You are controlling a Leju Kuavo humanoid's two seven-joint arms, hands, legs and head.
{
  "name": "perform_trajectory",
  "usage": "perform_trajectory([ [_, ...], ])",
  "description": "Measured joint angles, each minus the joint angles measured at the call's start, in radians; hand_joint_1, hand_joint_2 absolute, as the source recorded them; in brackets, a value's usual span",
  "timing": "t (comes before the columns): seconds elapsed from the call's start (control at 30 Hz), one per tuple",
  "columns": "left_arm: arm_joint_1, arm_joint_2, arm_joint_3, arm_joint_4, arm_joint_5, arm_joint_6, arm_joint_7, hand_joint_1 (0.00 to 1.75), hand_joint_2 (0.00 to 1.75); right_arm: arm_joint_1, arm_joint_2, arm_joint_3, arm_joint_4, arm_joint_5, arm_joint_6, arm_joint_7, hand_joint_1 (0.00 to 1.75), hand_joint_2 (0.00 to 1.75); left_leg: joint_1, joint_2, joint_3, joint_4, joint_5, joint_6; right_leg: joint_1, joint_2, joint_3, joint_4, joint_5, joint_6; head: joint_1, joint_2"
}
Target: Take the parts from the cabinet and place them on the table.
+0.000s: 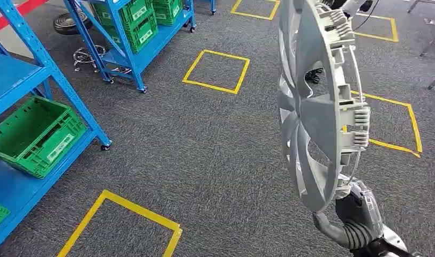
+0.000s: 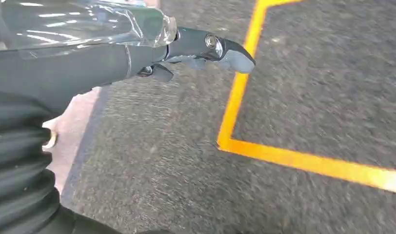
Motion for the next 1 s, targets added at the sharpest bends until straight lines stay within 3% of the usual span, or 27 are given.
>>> perform_trajectory([
  [0.07,0.004,0.008,0.007,0.000,-0.002,-0.060,-0.002,0.00,1.75,-0.013,0.002,0.002,0.006,-0.007,0.008,0.000,1.69,1.75,-0.001,0.035,-0.001,0.000,-0.001,0.001,-0.003,-0.025,-0.078,0.165,-0.075,0.012,-0.002,0.000],
  [0.1,0.004,0.012,0.008,0.000,-0.006,-0.073,-0.005,0.00,1.75,-0.020,0.002,0.002,0.011,-0.008,0.008,0.000,1.69,1.75,0.000,0.052,-0.002,0.001,-0.002,0.001,-0.005,-0.027,-0.108,0.228,-0.091,0.018,0.000,0.000],
  [0.13,0.003,0.014,0.010,0.000,-0.010,-0.081,-0.008,0.00,1.75,-0.027,0.002,0.002,0.018,-0.007,0.008,0.000,1.69,1.75,0.001,0.069,-0.001,0.001,-0.003,-0.001,-0.008,-0.029,-0.110,0.234,-0.081,0.020,-0.001,0.000],
  [0.17,0.001,0.015,0.011,0.000,-0.011,-0.084,-0.013,0.00,1.75,-0.033,0.003,0.003,0.023,-0.007,0.007,0.000,1.69,1.75,0.002,0.083,0.001,0.001,-0.006,-0.004,-0.011,-0.033,-0.084,0.192,-0.054,0.021,0.000,0.000],
  [0.2,-0.003,0.016,0.012,0.000,-0.011,-0.091,-0.014,0.00,1.75,-0.038,0.003,0.004,0.027,-0.006,0.007,0.000,1.69,1.75,0.003,0.095,0.003,0.002,-0.008,-0.008,-0.014,-0.043,-0.039,0.110,-0.016,0.022,-0.001,0.000],
  [0.23,-0.007,0.016,0.013,0.000,-0.013,-0.092,-0.014,0.00,1.75,-0.046,0.003,0.006,0.031,-0.005,0.006,0.000,1.69,1.75,0.005,0.106,0.006,0.005,-0.012,-0.014,-0.015,-0.066,0.020,0.004,0.025,0.024,-0.001,0.000],
  [0.27,-0.014,0.018,0.013,-0.002,-0.016,-0.089,-0.014,0.00,1.75,-0.056,0.005,0.010,0.035,-0.005,0.005,0.000,1.69,1.75,-0.001,0.115,0.008,0.012,-0.019,-0.023,-0.015,-0.128,0.062,-0.081,0.033,0.024,0.001,0.000],
  [0.33,-0.022,0.018,0.013,-0.003,-0.023,-0.078,-0.013,0.00,1.75,-0.072,0.009,0.019,0.042,-0.007,0.003,0.000,1.69,1.75,-0.008,0.130,0.008,0.016,-0.026,-0.033,-0.011,-0.103,0.061,-0.074,0.035,0.003,-0.008,0.000],
  [0.43,-0.030,0.011,0.014,-0.006,-0.023,0.006,-0.019,0.00,1.75,-0.086,0.012,0.029,0.050,-0.007,-0.003,0.000,1.69,1.75,-0.001,0.162,0.012,0.014,-0.031,-0.045,-0.006,-0.069,0.053,-0.074,0.039,-0.015,-0.008,0.000],
  [0.47,-0.033,0.009,0.014,-0.006,-0.021,0.020,-0.020,0.00,1.75,-0.087,0.013,0.032,0.050,-0.006,-0.003,0.000,1.69,1.75,0.005,0.134,0.006,0.025,-0.045,-0.051,-0.011,-0.061,0.054,-0.075,0.041,-0.020,-0.009,0.000],
  [0.5,-0.035,0.006,0.014,-0.006,-0.020,0.030,-0.023,0.00,1.75,-0.092,0.014,0.035,0.053,-0.006,-0.004,0.000,1.69,1.75,0.007,0.074,-0.018,0.084,-0.086,-0.053,-0.011,-0.050,0.053,-0.075,0.043,-0.026,-0.012,0.000],
  [0.53,-0.035,0.005,0.014,-0.006,-0.014,0.038,-0.026,0.00,1.75,-0.096,0.016,0.039,0.057,-0.005,-0.005,0.000,1.69,1.75,0.007,0.044,-0.057,0.165,-0.128,-0.053,-0.010,-0.040,0.051,-0.075,0.044,-0.029,-0.013,0.000],
  [0.57,-0.033,0.003,0.016,-0.006,-0.003,0.052,-0.035,0.00,1.75,-0.099,0.020,0.045,0.061,-0.006,-0.010,0.000,1.69,1.75,0.007,0.029,-0.104,0.262,-0.168,-0.053,-0.008,-0.027,0.048,-0.075,0.045,-0.032,-0.013,0.000],
  [0.6,-0.031,0.001,0.022,-0.006,0.012,0.069,-0.044,0.00,1.75,-0.100,0.023,0.050,0.064,-0.007,-0.014,0.000,1.69,1.75,0.007,0.025,-0.144,0.335,-0.187,-0.051,-0.005,-0.013,0.046,-0.075,0.046,-0.033,-0.013,0.000],
  [0.63,-0.030,-0.003,0.029,-0.006,0.026,0.090,-0.049,0.00,1.75,-0.100,0.028,0.055,0.068,-0.007,-0.016,0.000,1.69,1.75,0.006,0.024,-0.161,0.358,-0.180,-0.049,-0.003,0.002,0.046,-0.075,0.046,-0.034,-0.013,0.000],
  [0.67,-0.029,-0.004,0.036,-0.006,0.029,0.099,-0.049,0.00,1.75,-0.100,0.033,0.060,0.073,-0.005,-0.020,0.000,1.69,1.75,0.004,0.024,-0.154,0.331,-0.153,-0.045,-0.001,0.016,0.046,-0.075,0.047,-0.034,-0.013,0.000],
  [0.73,-0.030,-0.003,0.038,-0.006,0.026,0.099,-0.042,0.00,1.75,-0.101,0.042,0.072,0.082,0.000,-0.026,0.000,1.69,1.75,0.003,0.004,-0.081,0.167,-0.056,-0.033,-0.001,0.044,0.049,-0.075,0.048,-0.032,-0.013,0.000],
  [0.77,-0.030,-0.003,0.039,-0.006,0.018,0.099,-0.035,0.00,1.75,-0.102,0.047,0.077,0.085,0.000,-0.027,0.000,1.69,1.75,0.003,-0.034,-0.037,0.074,-0.014,-0.026,-0.003,0.056,0.050,-0.075,0.049,-0.031,-0.013,0.000],
  [0.8,-0.029,-0.002,0.039,-0.006,0.009,0.097,-0.023,0.00,1.75,-0.106,0.053,0.080,0.089,-0.001,-0.027,0.000,1.69,1.75,0.004,-0.081,-0.020,0.035,-0.024,-0.024,0.002,0.066,0.047,-0.072,0.051,-0.026,-0.011,0.000],
  [0.87,-0.025,-0.002,0.038,-0.005,-0.006,0.090,-0.013,0.00,1.75,-0.118,0.060,0.085,0.092,-0.002,-0.026,0.000,1.69,1.75,-0.001,-0.058,-0.020,0.030,-0.023,-0.028,-0.006,0.088,0.036,-0.073,0.057,-0.015,-0.012,0.000],
  [0.93,-0.023,0.000,0.038,-0.006,-0.014,0.086,-0.009,0.00,1.75,-0.121,0.065,0.087,0.093,-0.002,-0.025,0.000,1.69,1.75,-0.003,-0.033,-0.010,0.025,-0.018,-0.020,-0.010,0.116,0.030,-0.081,0.065,0.003,-0.012,0.000],
  [0.97,-0.023,0.001,0.038,-0.006,-0.018,0.085,-0.009,0.00,1.75,-0.121,0.065,0.089,0.094,-0.002,-0.023,0.000,1.69,1.75,0.005,-0.015,-0.009,0.015,-0.009,-0.012,-0.010,0.087,0.022,-0.065,0.057,0.002,-0.012,0.000],
  [1.0,-0.023,0.001,0.037,-0.006,-0.023,0.085,-0.008,0.00,1.75,-0.128,0.065,0.090,0.095,-0.001,-0.020,0.000,1.69,1.75,0.004,-0.004,-0.010,0.015,-0.008,-0.008,-0.003,0.030,-0.001,-0.024,0.029,0.003,-0.007,0.000],
])
